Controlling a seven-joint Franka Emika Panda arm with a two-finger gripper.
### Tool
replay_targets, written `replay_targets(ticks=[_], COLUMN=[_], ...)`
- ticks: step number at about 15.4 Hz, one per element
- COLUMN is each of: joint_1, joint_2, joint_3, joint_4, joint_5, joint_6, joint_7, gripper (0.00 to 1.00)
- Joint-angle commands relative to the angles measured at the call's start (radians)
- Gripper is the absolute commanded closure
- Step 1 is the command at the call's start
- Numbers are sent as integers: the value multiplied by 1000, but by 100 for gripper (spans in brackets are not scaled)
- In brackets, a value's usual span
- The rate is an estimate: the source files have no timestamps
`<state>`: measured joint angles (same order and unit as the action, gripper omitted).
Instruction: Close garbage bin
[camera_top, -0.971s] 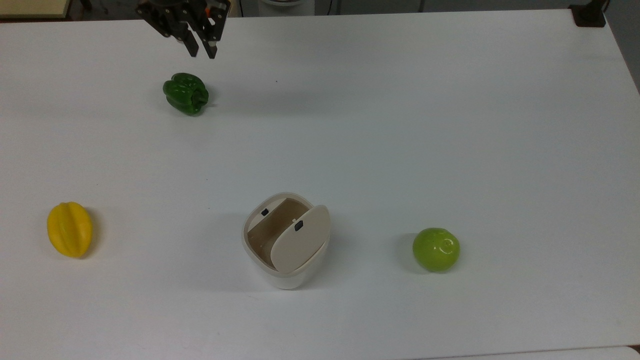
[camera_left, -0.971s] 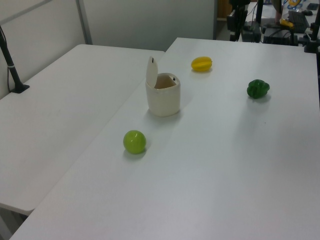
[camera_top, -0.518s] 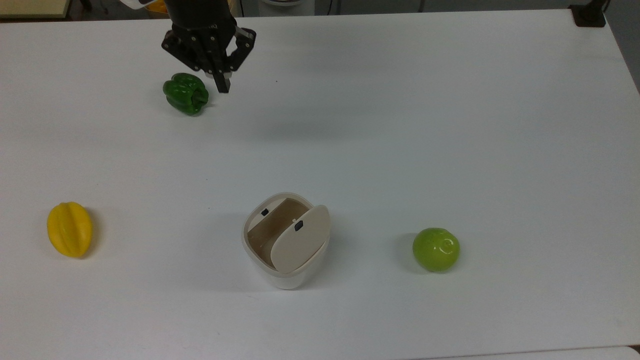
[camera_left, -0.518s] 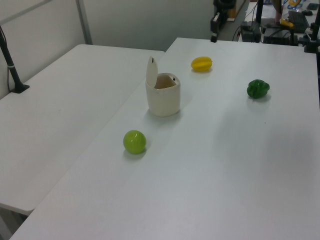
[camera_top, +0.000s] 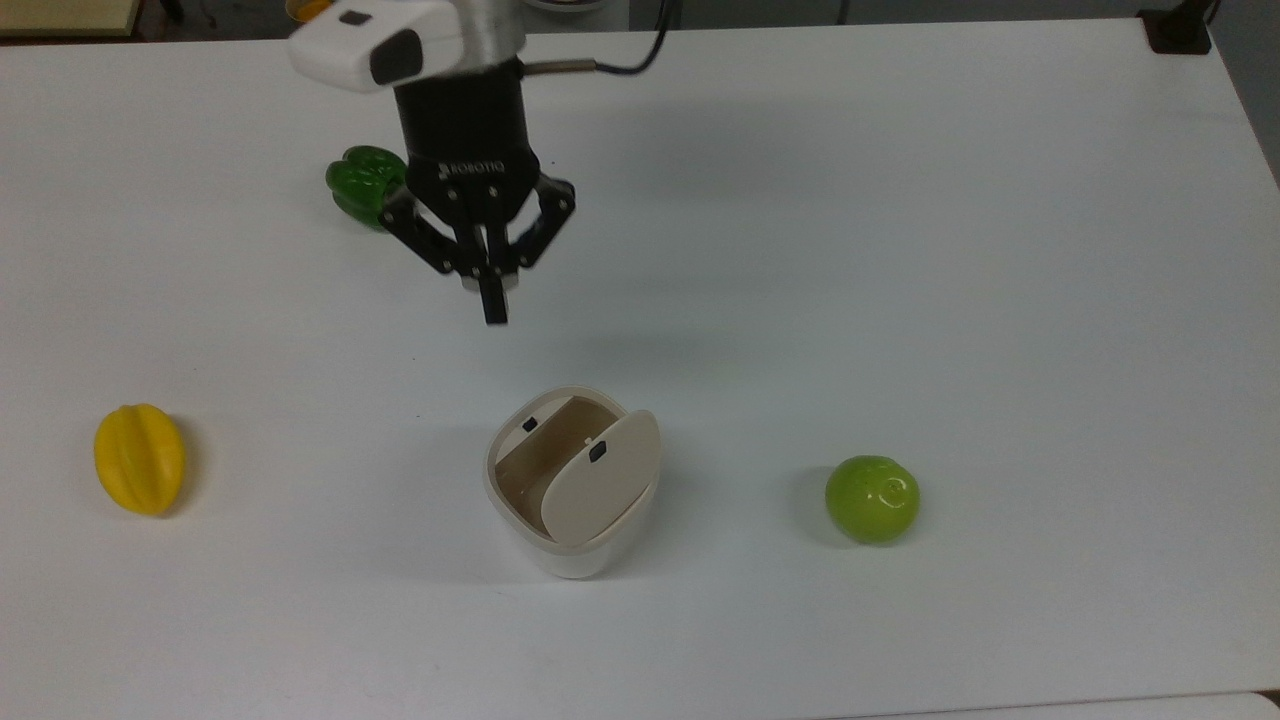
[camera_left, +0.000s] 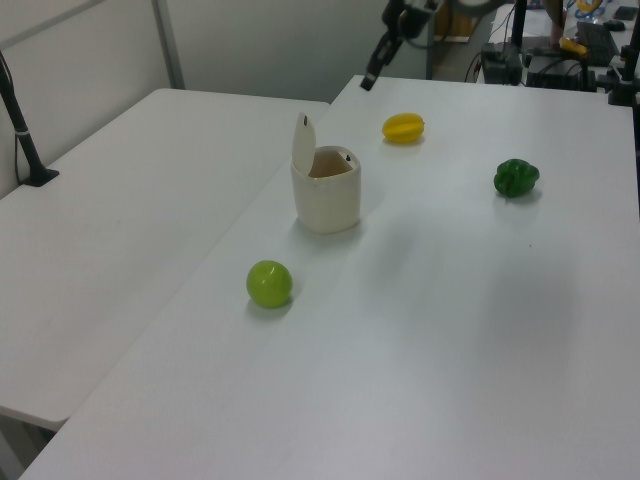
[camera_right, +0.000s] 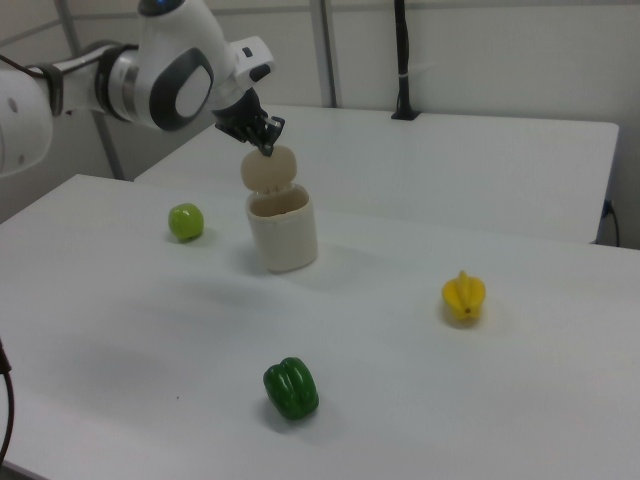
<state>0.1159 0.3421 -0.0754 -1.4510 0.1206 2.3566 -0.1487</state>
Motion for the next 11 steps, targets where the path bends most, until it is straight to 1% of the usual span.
replay_targets(ticks=[1,4,6,9,11], joint_1=[45,73,76,79,96], joint_2=[67,92,104,165,192], joint_3=[-9,-10,-9,-9,-9], joint_4=[29,32,43,78,92], joint_5=[13,-1,1,2,1], joint_6=[237,262,282,383,426], joint_7=[58,57,54,61,63], gripper=[100,100,100,100,100])
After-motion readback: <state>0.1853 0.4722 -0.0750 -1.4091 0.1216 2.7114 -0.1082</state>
